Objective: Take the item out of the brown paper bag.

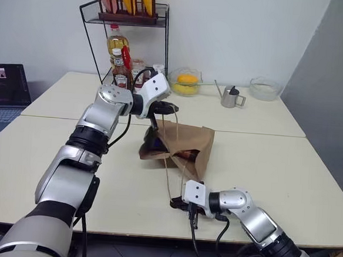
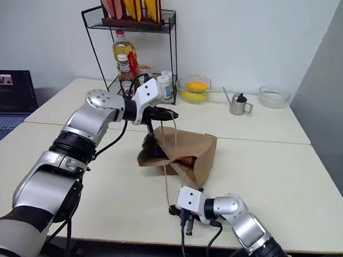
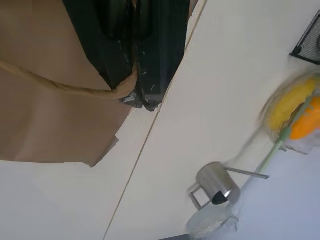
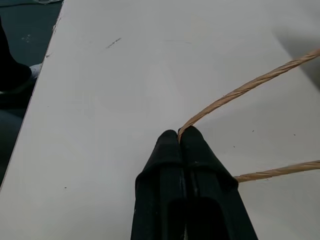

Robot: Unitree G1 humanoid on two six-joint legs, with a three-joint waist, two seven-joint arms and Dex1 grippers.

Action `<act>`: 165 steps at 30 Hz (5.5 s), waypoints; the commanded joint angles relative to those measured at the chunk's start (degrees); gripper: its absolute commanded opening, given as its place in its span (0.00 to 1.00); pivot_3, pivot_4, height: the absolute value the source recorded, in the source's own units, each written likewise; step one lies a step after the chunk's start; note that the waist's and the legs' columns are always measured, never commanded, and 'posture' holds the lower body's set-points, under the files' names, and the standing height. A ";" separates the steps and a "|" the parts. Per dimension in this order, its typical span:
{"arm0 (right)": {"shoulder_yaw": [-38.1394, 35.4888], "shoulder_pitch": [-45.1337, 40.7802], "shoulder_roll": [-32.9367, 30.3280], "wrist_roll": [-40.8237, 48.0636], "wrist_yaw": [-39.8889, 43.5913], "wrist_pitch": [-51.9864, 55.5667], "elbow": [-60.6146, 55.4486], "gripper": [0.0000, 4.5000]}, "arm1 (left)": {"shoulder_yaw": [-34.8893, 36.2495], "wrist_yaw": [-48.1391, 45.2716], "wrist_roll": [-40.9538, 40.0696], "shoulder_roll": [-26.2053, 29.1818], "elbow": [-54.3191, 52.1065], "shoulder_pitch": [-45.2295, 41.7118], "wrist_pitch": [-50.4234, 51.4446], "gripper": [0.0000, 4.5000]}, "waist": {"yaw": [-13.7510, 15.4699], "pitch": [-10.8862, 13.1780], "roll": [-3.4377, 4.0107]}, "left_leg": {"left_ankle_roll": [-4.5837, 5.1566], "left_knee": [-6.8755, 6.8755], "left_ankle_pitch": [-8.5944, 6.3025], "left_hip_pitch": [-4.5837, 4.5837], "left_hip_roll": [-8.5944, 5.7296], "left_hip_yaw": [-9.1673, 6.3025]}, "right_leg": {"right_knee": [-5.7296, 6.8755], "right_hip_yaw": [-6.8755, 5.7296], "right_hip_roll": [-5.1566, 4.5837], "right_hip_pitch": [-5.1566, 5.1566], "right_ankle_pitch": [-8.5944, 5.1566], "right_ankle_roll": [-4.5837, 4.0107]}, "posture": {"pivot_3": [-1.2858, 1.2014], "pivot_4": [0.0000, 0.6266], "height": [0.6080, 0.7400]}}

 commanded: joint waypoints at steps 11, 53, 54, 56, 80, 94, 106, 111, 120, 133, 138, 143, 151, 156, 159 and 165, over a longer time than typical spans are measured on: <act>1.38 2.71 -2.25 -2.97 0.72 2.12 4.67 0.00 | 4.05 2.82 -0.42 0.43 -1.07 -4.70 -2.13 0.00 | 0.02 0.00 0.00 | 0.00 0.00 0.00 0.00 0.00 0.00 | 0.00 0.00 0.00 0.00 0.00 0.00 | 0.52 0.24 1.00; 1.58 3.06 -2.61 -2.93 1.28 2.54 4.29 0.00 | 5.97 5.88 0.77 -1.06 1.89 -6.41 -3.81 0.00 | 0.12 -0.06 0.02 | 0.00 -0.01 0.00 0.09 -0.04 0.01 | -0.04 -0.01 -0.05 0.12 -0.01 0.01 | 0.52 0.24 1.00; 1.56 3.04 -2.60 -2.92 1.28 2.53 4.31 0.00 | 6.03 5.89 0.82 -1.10 2.00 -6.46 -3.87 0.00 | 0.13 -0.06 0.02 | 0.00 -0.01 0.00 0.10 -0.04 0.01 | -0.03 -0.01 -0.05 0.13 -0.01 0.01 | 0.52 0.24 1.00; 1.52 3.03 -2.62 -2.91 1.25 2.49 4.30 0.00 | 6.11 5.87 0.88 -1.17 2.03 -6.49 -3.85 0.00 | 0.13 -0.06 0.02 | 0.00 -0.01 0.00 0.09 -0.04 0.00 | -0.03 -0.02 -0.05 0.12 -0.01 0.01 | 0.52 0.24 1.00; -21.42 0.37 -14.48 23.66 5.30 36.30 -31.54 1.00 | 6.72 3.44 -1.06 -2.39 -4.29 -2.32 -0.98 0.00 | 0.31 0.05 -0.03 | 0.00 -0.02 0.00 -0.11 0.01 0.00 | -0.04 -0.02 -0.03 -0.06 0.00 0.01 | 0.52 0.24 1.00; -13.82 -18.93 3.60 16.97 -17.10 36.30 -17.23 1.00 | 7.29 4.32 -0.52 -3.72 -2.95 -2.97 -1.87 0.00 | 0.05 0.07 -0.06 | 0.00 -0.04 0.00 -0.25 -0.05 0.00 | -0.06 -0.02 -0.10 -0.20 0.00 -0.01 | 0.52 0.24 1.00; -7.08 -23.23 9.58 0.14 -27.86 23.67 2.58 1.00 | 7.60 5.24 -0.23 -4.28 -2.40 -3.49 -1.95 0.00 | -0.32 0.07 -0.05 | 0.00 -0.04 0.00 -0.27 -0.04 0.02 | -0.02 -0.02 -0.08 -0.26 0.01 -0.02 | 0.52 0.24 1.00; -2.27 -24.05 7.35 -7.34 -27.11 18.27 7.70 1.00 | 7.69 5.45 -0.25 -4.28 -2.66 -3.40 -1.78 0.00 | -0.92 0.07 -0.05 | 0.00 -0.05 0.00 -0.27 -0.03 0.02 | -0.03 -0.03 -0.08 -0.28 0.01 -0.02 | 0.52 0.24 1.00; 1.41 -23.65 6.45 -11.22 -18.58 16.88 8.28 1.00 | 7.88 5.81 -0.28 -4.18 -3.16 -3.05 -1.72 0.00 | -1.07 0.07 -0.05 | 0.00 -0.03 0.00 -0.24 -0.03 0.01 | -0.01 -0.03 -0.08 -0.23 0.01 -0.01 | 0.52 0.24 1.00; 1.48 -23.71 6.79 -12.11 -10.77 17.08 15.46 1.00 | 7.83 6.66 -0.47 -4.44 -4.03 -2.44 -1.44 0.00 | -1.02 0.07 -0.05 | 0.00 -0.03 0.00 -0.15 -0.04 0.00 | -0.01 -0.04 -0.08 -0.16 0.01 -0.02 | 0.52 0.24 1.00; 2.82 -24.99 6.06 -16.17 -12.22 11.72 19.71 0.96 | 7.84 6.86 -0.59 -4.62 -4.60 -2.12 -1.09 0.00 | -0.98 0.07 -0.05 | 0.00 -0.03 0.00 -0.14 -0.04 0.00 | -0.01 -0.04 -0.09 -0.15 0.01 -0.02 | 0.52 0.24 1.00; 2.31 -25.26 5.42 -19.13 -13.96 7.23 20.75 0.71 | 8.00 7.03 -0.49 -4.36 -4.55 -2.01 -1.10 0.00 | -0.98 0.07 -0.05 | -0.01 -0.02 0.00 -0.09 -0.04 0.00 | 0.00 -0.03 -0.09 -0.12 0.01 -0.02 | 0.52 0.24 1.00; -1.93 -22.98 4.10 -18.02 -13.90 2.57 9.94 0.71 | 8.01 7.66 -0.11 -4.09 -4.38 -1.62 -1.47 0.00 | -0.92 0.07 -0.05 | -0.01 -0.03 0.01 -0.14 -0.04 0.00 | -0.01 -0.03 -0.10 -0.16 0.01 -0.01 | 0.52 0.24 1.00; -7.19 -18.47 1.11 -13.32 -12.54 -3.22 -2.94 0.71 | 7.56 8.73 0.89 -3.85 -3.05 -1.57 -2.77 0.00 | -1.00 0.09 -0.06 | -0.02 -0.04 0.01 -0.26 -0.03 0.01 | -0.04 -0.02 -0.10 -0.26 0.01 -0.01 | 0.52 0.24 1.00; -10.14 -15.90 -0.83 -12.24 -12.72 -4.02 -7.99 0.71 | 7.14 10.29 2.26 -3.90 -1.66 -1.84 -4.22 0.00 | -0.97 0.09 -0.06 | -0.01 -0.07 0.01 -0.27 -0.03 0.01 | -0.05 -0.02 -0.09 -0.27 0.01 -0.01 | 0.52 0.24 1.00; -18.25 -10.77 -3.04 -10.47 -17.72 -13.26 -14.58 0.71 | 7.54 13.25 3.70 -4.24 1.82 -2.97 -6.61 0.00 | -0.81 0.11 -0.09 | -0.01 -0.03 0.00 -0.27 -0.04 0.00 | -0.03 -0.03 -0.10 -0.23 0.01 -0.01 | 0.52 0.24 1.00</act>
